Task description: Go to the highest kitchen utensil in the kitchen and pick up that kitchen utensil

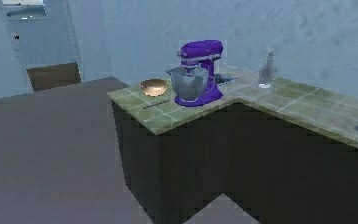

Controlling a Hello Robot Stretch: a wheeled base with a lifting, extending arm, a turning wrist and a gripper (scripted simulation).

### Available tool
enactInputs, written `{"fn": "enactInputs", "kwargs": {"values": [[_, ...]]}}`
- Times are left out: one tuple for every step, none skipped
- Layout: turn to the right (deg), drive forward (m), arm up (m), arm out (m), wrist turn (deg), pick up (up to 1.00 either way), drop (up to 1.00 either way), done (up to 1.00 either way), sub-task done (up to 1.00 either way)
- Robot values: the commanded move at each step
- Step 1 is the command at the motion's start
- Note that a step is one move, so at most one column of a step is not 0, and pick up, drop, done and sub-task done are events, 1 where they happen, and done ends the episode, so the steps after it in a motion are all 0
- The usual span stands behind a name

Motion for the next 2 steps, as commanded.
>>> {"fn": "enactInputs", "kwargs": {"values": [[0.0,0.2,0.0,0.0,0.0,0.0,0.0,0.0,0.0],[-45.0,0.0,0.0,0.0,0.0,0.0,0.0,0.0,0.0]]}}
